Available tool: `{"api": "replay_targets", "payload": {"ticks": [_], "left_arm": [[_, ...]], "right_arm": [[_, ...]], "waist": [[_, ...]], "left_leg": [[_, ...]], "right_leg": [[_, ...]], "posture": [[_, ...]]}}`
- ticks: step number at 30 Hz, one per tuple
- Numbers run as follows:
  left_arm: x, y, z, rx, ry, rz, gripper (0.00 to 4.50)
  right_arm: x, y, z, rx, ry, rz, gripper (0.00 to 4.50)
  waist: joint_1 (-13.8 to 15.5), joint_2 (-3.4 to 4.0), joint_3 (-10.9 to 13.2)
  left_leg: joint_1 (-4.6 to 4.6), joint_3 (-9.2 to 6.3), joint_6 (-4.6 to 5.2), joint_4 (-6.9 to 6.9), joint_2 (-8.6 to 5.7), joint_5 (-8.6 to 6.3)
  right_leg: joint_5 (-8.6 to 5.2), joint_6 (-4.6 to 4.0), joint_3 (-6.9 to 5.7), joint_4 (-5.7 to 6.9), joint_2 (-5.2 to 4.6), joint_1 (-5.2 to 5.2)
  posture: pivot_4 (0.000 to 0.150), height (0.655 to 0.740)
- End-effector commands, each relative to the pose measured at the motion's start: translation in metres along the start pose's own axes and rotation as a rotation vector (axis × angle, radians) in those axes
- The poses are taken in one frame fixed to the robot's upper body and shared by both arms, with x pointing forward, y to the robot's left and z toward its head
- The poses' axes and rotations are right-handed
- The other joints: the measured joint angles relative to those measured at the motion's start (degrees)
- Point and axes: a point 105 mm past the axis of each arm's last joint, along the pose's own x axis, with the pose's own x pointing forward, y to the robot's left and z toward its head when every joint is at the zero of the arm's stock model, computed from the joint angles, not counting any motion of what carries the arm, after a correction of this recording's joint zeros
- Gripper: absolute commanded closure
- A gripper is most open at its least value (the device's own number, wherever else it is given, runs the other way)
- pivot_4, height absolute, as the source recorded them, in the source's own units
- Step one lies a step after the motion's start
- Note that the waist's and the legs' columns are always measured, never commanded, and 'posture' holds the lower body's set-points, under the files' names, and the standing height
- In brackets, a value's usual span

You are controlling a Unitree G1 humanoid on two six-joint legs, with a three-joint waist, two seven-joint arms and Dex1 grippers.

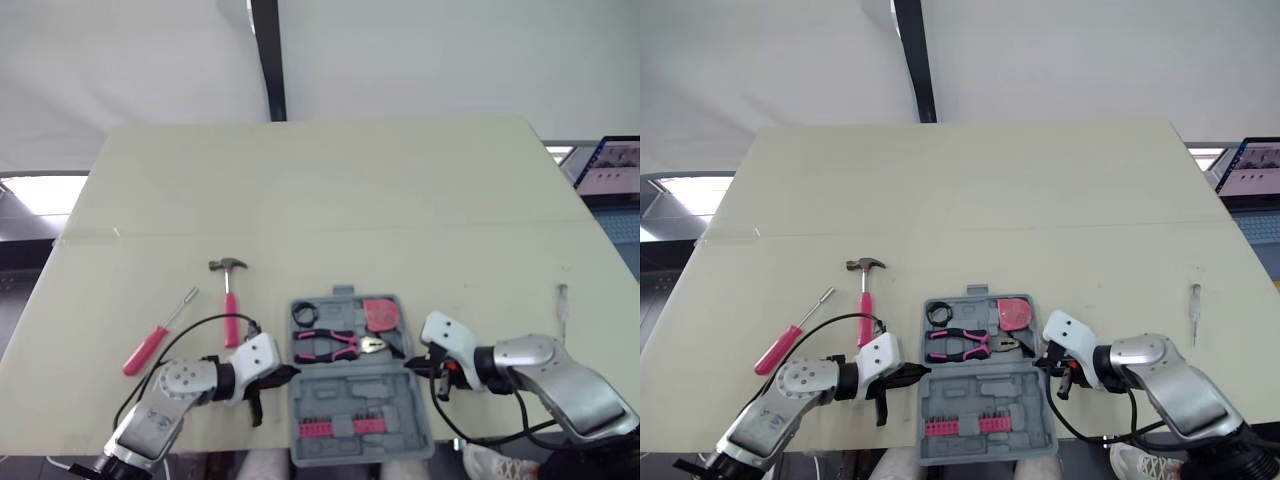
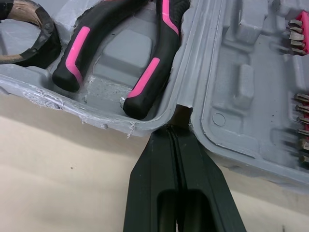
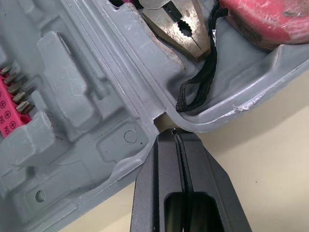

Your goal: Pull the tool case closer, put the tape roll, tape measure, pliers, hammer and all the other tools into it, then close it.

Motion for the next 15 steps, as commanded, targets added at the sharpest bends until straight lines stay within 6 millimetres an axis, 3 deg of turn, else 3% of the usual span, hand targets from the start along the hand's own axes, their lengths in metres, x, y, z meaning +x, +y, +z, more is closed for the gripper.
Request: {"api": "replay_targets", "payload": {"ticks": [1, 15], "left_arm": [[0.005, 0.008, 0.006, 0.018, -0.018, 0.036, 4.48], [0.007, 0.019, 0.012, 0.016, -0.040, 0.067, 4.48]], "right_arm": [[0.005, 0.004, 0.010, -0.028, -0.047, 0.015, 4.50], [0.009, -0.005, 0.013, -0.032, -0.051, -0.036, 4.50]], "waist": [[-0.03, 0.00, 0.00], [-0.02, 0.00, 0.00]], "left_leg": [[0.00, 0.00, 0.00, 0.00, 0.00, 0.00], [0.01, -0.01, -0.01, 0.02, 0.00, 0.01]], "right_leg": [[0.00, 0.00, 0.00, 0.00, 0.00, 0.00], [0.00, 0.00, 0.00, 0.02, 0.00, 0.02]], "posture": [[0.150, 0.7400], [0.150, 0.7400]]}}
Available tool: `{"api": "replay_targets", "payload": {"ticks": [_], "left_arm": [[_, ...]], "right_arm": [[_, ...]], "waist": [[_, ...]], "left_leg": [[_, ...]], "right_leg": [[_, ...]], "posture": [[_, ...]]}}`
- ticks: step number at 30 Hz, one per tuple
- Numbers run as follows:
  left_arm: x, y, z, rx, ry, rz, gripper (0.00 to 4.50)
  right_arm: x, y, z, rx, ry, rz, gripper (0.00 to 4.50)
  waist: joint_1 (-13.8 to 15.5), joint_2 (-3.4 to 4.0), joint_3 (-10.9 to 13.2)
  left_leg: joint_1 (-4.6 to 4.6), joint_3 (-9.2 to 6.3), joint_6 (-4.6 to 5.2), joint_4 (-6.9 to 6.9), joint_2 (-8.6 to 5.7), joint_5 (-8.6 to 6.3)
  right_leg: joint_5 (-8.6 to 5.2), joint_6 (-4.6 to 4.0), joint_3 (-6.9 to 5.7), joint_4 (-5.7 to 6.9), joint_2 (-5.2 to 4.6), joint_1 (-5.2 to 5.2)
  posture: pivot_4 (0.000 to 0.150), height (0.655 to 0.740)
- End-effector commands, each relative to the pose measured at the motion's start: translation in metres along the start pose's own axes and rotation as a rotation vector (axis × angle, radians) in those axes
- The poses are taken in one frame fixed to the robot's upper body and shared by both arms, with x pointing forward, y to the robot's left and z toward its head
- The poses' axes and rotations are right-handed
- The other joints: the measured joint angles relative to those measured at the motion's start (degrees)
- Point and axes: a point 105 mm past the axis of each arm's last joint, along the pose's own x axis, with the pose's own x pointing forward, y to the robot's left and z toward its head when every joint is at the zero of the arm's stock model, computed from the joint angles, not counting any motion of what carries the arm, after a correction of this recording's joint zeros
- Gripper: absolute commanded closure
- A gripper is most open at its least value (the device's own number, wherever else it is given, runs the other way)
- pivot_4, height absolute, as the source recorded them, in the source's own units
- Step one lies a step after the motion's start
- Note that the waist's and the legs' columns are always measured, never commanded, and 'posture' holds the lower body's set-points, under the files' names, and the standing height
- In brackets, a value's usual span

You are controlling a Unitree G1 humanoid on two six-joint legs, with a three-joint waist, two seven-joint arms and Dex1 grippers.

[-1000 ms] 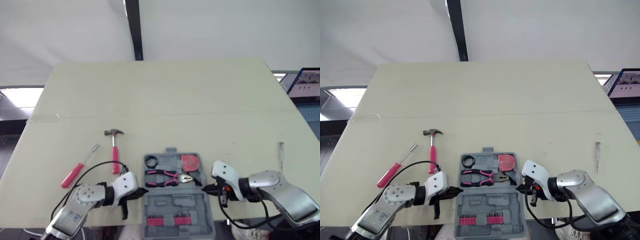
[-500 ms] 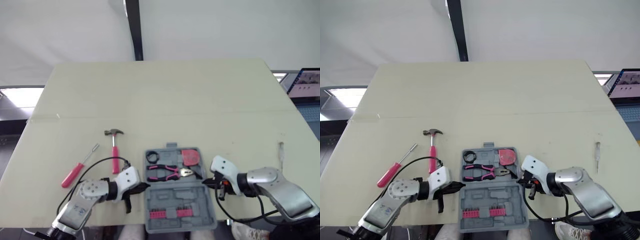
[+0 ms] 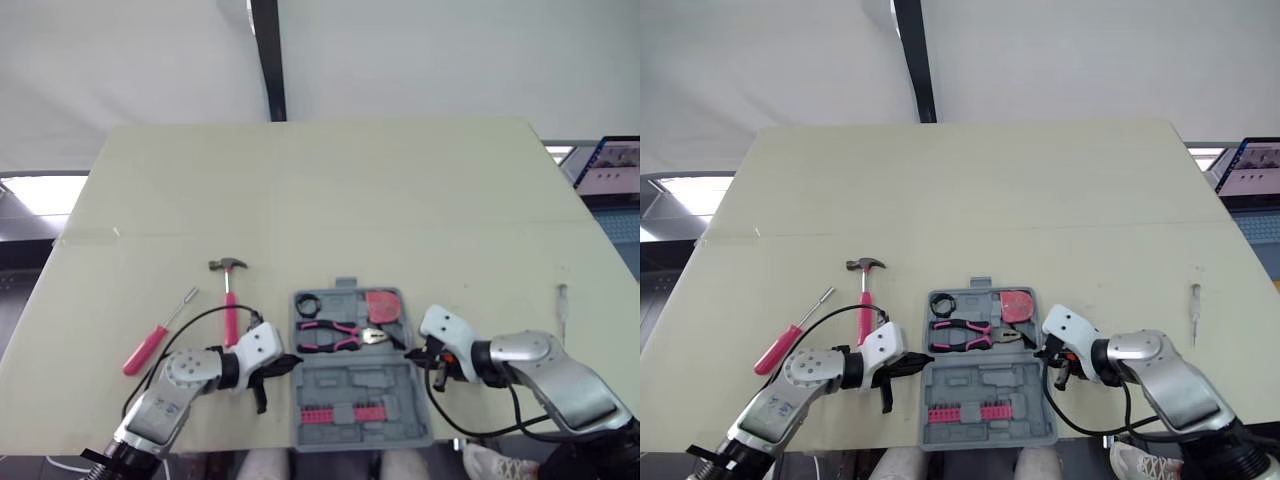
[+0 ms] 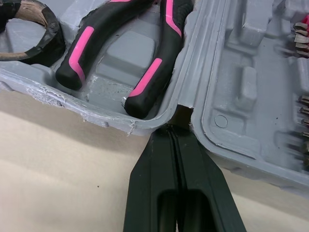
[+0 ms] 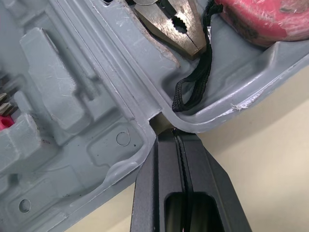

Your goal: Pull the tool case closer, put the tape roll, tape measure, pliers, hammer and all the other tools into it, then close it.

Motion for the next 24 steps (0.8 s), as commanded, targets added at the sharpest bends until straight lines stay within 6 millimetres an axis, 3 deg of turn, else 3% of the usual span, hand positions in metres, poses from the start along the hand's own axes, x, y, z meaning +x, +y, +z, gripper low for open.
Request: {"api": "replay_targets", "payload": {"ticks": [1, 24], "left_arm": [[0.003, 0.010, 0.009, 0.021, -0.023, 0.055, 4.48], [0.001, 0.024, 0.009, 0.025, -0.028, 0.111, 4.48]], "right_arm": [[0.005, 0.005, 0.012, -0.031, -0.050, 0.020, 4.50], [0.016, 0.003, 0.023, -0.042, -0.082, -0.014, 4.50]], "waist": [[0.00, 0.00, 0.00], [-0.39, 0.00, 0.00]], "left_leg": [[0.00, 0.00, 0.00, 0.00, 0.00, 0.00], [0.00, 0.00, -0.02, 0.00, 0.01, 0.01]], "right_leg": [[0.00, 0.00, 0.00, 0.00, 0.00, 0.00], [0.00, 0.00, 0.00, 0.01, 0.01, -0.03]], "posture": [[0.150, 0.7400], [0.150, 0.7400]]}}
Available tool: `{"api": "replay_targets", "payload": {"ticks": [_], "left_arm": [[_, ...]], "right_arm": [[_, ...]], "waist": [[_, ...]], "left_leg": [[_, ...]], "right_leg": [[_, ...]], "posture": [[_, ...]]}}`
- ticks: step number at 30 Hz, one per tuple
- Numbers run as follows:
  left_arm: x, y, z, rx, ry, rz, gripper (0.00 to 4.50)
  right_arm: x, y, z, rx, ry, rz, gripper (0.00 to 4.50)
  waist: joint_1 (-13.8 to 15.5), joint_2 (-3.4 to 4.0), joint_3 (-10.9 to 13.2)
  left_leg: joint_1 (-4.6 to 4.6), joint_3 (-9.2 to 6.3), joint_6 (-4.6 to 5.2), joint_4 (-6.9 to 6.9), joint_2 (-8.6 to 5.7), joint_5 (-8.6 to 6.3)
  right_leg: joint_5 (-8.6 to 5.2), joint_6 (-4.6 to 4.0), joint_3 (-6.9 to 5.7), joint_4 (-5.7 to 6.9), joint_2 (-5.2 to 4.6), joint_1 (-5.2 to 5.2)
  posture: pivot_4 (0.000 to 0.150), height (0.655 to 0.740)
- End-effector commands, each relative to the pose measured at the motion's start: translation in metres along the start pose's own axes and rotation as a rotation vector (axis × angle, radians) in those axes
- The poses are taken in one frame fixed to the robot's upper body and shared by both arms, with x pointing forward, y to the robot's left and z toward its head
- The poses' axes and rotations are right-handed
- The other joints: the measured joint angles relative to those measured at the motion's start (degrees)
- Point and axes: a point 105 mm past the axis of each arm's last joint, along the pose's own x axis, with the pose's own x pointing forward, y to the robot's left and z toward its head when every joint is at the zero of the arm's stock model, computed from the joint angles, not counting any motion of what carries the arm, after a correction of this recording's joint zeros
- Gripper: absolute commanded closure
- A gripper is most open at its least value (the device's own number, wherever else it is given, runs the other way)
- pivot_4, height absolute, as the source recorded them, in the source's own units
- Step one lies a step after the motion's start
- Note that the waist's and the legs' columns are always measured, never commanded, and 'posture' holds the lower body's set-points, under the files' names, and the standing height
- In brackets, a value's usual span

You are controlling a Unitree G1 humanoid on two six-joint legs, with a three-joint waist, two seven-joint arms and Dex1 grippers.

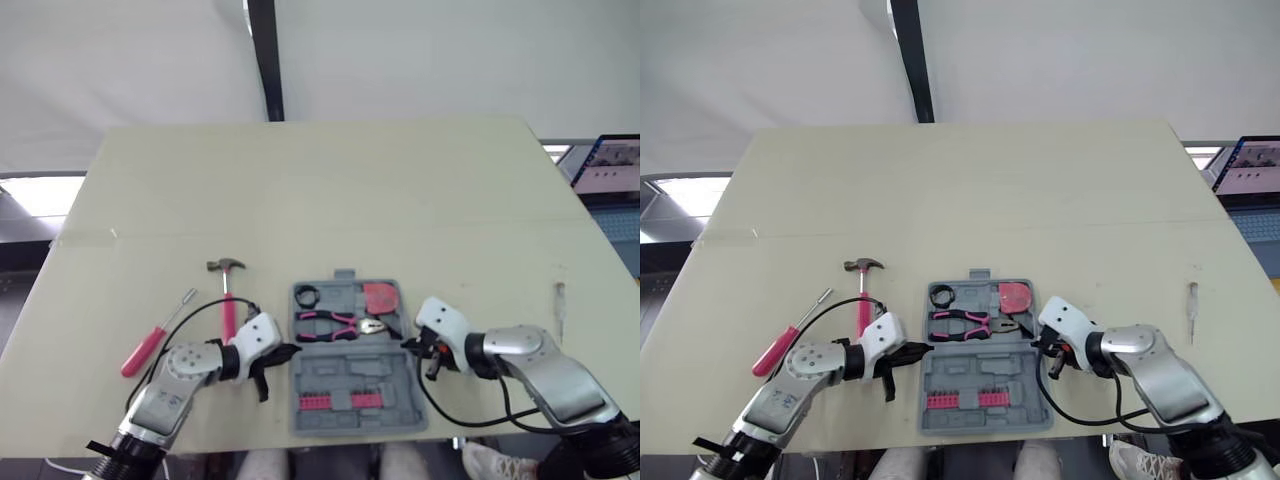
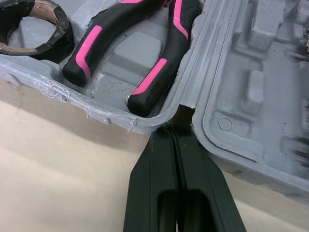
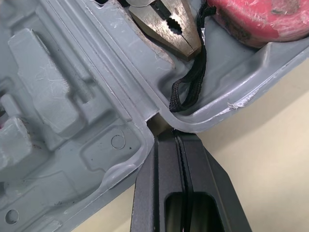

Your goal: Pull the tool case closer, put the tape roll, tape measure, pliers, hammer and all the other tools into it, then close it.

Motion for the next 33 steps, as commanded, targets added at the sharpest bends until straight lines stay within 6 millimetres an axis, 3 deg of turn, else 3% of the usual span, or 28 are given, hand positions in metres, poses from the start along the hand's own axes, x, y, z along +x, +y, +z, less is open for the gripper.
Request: {"api": "replay_targets", "payload": {"ticks": [1, 33], "left_arm": [[0.0011, 0.0093, 0.0072, 0.034, -0.015, 0.052, 4.48], [-0.0050, 0.0159, 0.0055, 0.040, -0.008, 0.080, 4.48]], "right_arm": [[0.0086, 0.0119, 0.0142, -0.035, -0.057, 0.046, 4.50], [0.0111, 0.0078, 0.0181, -0.044, -0.070, 0.029, 4.50]], "waist": [[-0.01, 0.00, 0.00], [-0.07, 0.00, 0.00]], "left_leg": [[0.00, 0.00, 0.00, 0.00, 0.00, 0.00], [0.00, 0.01, 0.00, -0.02, 0.00, 0.00]], "right_leg": [[0.00, 0.00, 0.00, 0.00, 0.00, 0.00], [0.00, 0.00, 0.01, 0.01, 0.00, -0.03]], "posture": [[0.150, 0.7400], [0.150, 0.7400]]}}
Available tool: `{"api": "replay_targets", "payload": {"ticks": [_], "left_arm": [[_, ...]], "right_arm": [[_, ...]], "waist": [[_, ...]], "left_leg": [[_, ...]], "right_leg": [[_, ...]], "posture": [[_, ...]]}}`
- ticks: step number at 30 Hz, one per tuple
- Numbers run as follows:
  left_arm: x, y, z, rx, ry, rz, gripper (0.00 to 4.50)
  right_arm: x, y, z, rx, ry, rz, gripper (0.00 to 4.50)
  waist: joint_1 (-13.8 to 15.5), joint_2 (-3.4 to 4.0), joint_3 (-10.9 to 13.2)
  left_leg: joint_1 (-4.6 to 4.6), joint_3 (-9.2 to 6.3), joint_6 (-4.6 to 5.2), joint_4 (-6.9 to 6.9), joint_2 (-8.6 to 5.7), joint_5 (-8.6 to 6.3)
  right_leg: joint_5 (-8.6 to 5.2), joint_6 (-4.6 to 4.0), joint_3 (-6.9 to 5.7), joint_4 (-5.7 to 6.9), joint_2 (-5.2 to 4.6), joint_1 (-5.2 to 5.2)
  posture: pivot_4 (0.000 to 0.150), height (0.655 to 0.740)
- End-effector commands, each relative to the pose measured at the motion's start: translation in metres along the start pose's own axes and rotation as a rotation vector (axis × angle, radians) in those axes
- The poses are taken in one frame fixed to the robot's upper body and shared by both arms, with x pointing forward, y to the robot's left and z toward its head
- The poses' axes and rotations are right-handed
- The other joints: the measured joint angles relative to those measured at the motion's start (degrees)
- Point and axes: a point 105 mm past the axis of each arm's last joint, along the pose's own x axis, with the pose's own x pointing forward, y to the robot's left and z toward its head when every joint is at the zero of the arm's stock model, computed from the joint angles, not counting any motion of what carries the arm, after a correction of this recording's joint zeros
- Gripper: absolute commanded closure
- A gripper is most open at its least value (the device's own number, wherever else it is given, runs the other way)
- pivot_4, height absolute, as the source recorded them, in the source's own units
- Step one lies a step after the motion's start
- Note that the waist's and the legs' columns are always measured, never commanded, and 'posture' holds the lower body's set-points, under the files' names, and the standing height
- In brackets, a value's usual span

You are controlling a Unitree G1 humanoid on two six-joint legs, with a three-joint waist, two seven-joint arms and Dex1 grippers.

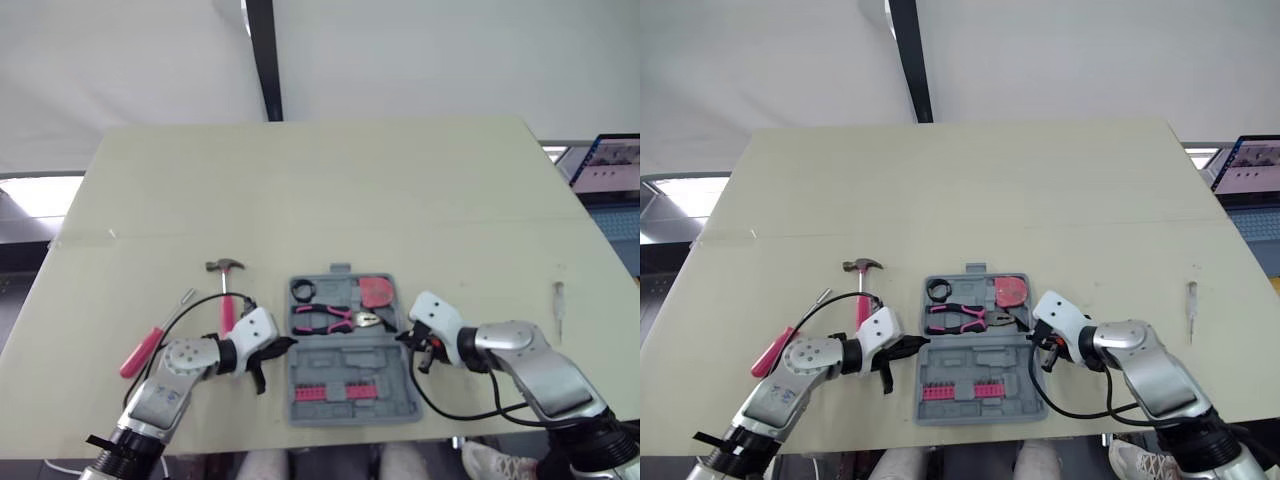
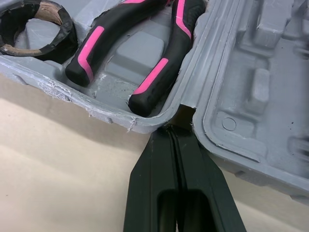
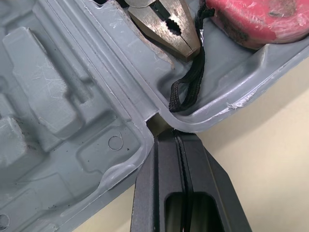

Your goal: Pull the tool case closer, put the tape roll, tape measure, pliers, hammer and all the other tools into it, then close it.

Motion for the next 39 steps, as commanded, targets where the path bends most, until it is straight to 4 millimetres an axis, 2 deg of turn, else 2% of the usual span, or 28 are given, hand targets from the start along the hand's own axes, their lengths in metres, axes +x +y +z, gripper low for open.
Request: {"api": "replay_targets", "payload": {"ticks": [1, 39], "left_arm": [[-0.0023, 0.0054, 0.0048, 0.017, -0.009, 0.043, 4.48], [0.0046, 0.0065, 0.0102, 0.017, -0.028, 0.061, 4.48]], "right_arm": [[0.0055, 0.0124, 0.0104, -0.028, -0.052, 0.053, 4.50], [0.0104, 0.0095, 0.0104, -0.028, -0.053, 0.032, 4.50]], "waist": [[0.00, 0.00, 0.00], [0.09, 0.00, 0.00]], "left_leg": [[0.00, 0.00, 0.00, 0.00, 0.00, 0.00], [0.00, 0.00, -0.01, -0.01, 0.00, 0.00]], "right_leg": [[0.00, 0.00, 0.00, 0.00, 0.00, 0.00], [0.00, 0.00, 0.00, 0.00, 0.00, 0.01]], "posture": [[0.150, 0.7400], [0.150, 0.7400]]}}
